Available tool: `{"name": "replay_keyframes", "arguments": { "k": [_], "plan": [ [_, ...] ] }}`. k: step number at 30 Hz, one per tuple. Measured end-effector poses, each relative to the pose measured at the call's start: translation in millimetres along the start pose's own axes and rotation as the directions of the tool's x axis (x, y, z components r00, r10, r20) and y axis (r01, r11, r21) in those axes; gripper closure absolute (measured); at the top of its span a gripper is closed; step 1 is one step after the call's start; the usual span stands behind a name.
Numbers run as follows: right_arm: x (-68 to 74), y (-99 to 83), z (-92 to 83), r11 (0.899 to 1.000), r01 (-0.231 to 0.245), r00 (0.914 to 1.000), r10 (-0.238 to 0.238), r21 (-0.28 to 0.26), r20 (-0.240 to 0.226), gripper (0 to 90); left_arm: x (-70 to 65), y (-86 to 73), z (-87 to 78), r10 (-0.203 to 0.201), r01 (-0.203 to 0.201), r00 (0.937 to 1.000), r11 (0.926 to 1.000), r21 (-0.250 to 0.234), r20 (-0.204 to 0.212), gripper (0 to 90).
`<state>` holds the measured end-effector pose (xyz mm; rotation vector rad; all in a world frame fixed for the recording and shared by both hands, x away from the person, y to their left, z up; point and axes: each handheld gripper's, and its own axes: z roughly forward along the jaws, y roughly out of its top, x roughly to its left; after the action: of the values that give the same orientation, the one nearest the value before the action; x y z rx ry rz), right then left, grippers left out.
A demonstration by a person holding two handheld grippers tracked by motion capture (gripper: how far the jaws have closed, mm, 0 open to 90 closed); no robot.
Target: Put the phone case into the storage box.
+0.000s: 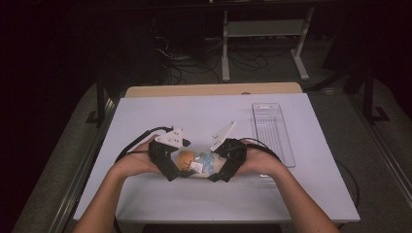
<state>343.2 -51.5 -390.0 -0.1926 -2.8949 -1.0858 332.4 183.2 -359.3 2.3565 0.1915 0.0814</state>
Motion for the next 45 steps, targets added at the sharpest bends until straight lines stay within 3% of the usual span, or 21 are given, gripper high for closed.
{"name": "replay_keyframes", "arguments": {
  "k": [6, 14, 19, 20, 22, 24, 27, 32, 33, 34, 39, 41, 42, 44, 45],
  "plan": [
    [-4.3, -2.8, -7.3, 1.000, -0.020, 0.9994, 0.020, -0.009, 0.026, 10.3, 7.2, -9.2, -9.6, -0.049, 0.048, 0.9975, 0.9987, -0.017, -0.051, 0.0],
    [-9.1, -6.1, -13.4, 0.998, -0.053, 0.9970, 0.055, -0.024, 0.054, 10.3, 6.1, -21.1, -16.8, -0.108, 0.106, 0.9886, 0.9940, -0.028, -0.105, 0.0],
    [-12.5, -8.6, -15.3, 0.996, -0.087, 0.9928, 0.089, -0.025, 0.080, 10.3, 6.6, -35.4, -19.9, -0.164, 0.164, 0.9684, 0.9863, -0.019, -0.187, 0.0],
    [-12.5, -8.6, -15.3, 0.996, -0.087, 0.9928, 0.089, -0.025, 0.080, 10.3, 6.7, -37.1, -20.2, -0.171, 0.170, 0.9670, 0.9852, -0.018, -0.189, 0.0],
    [-13.0, -8.8, -15.8, 0.996, -0.089, 0.9920, 0.091, -0.028, 0.088, 10.3, 3.6, -41.6, -18.7, -0.219, 0.215, 0.9573, 0.9758, -0.039, -0.189, 0.0],
    [-14.2, -9.2, -17.8, 0.995, -0.101, 0.9894, 0.103, -0.027, 0.102, 10.3, 1.8, -45.3, -18.3, -0.222, 0.218, 0.9547, 0.9751, -0.039, -0.199, 0.0],
    [-16.1, -10.1, -18.8, 0.993, -0.115, 0.9852, 0.117, -0.022, 0.125, 10.3, -1.4, -51.3, -17.7, -0.247, 0.240, 0.9458, 0.9691, -0.059, -0.211, 0.0],
    [-19.4, -12.2, -19.6, 0.988, -0.152, 0.9741, 0.154, -0.026, 0.165, 10.3, -7.7, -62.1, -13.5, -0.320, 0.304, 0.9180, 0.9473, -0.102, -0.235, 0.0],
    [-19.4, -12.2, -19.6, 0.988, -0.152, 0.9741, 0.154, -0.026, 0.165, 10.3, -7.7, -63.7, -13.0, -0.306, 0.292, 0.9201, 0.9518, -0.093, -0.244, 0.0],
    [-19.6, -12.2, -19.9, 0.987, -0.158, 0.9725, 0.160, -0.027, 0.170, 10.3, -9.4, -65.8, -11.3, -0.305, 0.292, 0.9171, 0.9523, -0.088, -0.256, 0.0],
    [-21.1, -12.3, -20.2, 0.984, -0.174, 0.9673, 0.176, -0.031, 0.182, 10.3, -16.4, -72.9, -5.2, -0.321, 0.314, 0.9039, 0.9467, -0.073, -0.282, 0.0],
    [-19.5, -11.4, -20.1, 0.977, -0.211, 0.9591, 0.212, -0.025, 0.188, 10.3, -20.3, -74.7, -2.4, -0.322, 0.316, 0.9009, 0.9464, -0.068, -0.291, 0.0],
    [-19.5, -11.4, -20.1, 0.977, -0.211, 0.9591, 0.212, -0.025, 0.188, 10.3, -20.3, -74.7, -2.4, -0.322, 0.316, 0.9009, 0.9464, -0.068, -0.291, 0.0],
    [-19.8, -11.0, -20.0, 0.977, -0.212, 0.9586, 0.214, -0.032, 0.187, 10.3, -25.3, -75.0, 1.5, -0.353, 0.342, 0.8870, 0.9354, -0.090, -0.298, 0.0],
    [-20.2, -11.3, -20.1, 0.975, -0.220, 0.9570, 0.221, -0.029, 0.188, 10.3, -26.4, -75.0, 2.6, -0.352, 0.344, 0.8854, 0.9355, -0.083, -0.304, 0.0]
  ]
}}
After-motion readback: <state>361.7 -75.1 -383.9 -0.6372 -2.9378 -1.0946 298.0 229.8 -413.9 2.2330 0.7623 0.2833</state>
